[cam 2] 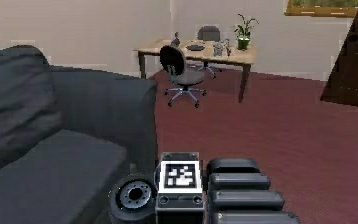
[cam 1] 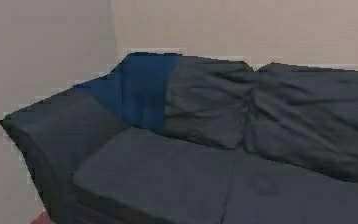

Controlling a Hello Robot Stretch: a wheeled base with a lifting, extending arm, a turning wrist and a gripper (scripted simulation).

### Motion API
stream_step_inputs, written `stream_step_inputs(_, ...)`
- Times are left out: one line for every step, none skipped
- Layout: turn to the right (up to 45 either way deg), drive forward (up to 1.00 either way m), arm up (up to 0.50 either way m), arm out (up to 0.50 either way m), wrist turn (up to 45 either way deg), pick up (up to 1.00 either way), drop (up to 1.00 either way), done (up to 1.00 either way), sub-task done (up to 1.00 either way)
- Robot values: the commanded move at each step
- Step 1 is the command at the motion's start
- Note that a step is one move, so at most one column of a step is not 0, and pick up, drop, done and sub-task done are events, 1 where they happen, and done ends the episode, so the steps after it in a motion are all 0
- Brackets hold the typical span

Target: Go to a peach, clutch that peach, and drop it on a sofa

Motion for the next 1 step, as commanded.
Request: stream_step_inputs(39.0,0.00,0.00,0.00,0.0,0.00,0.00,0.00,0.00)
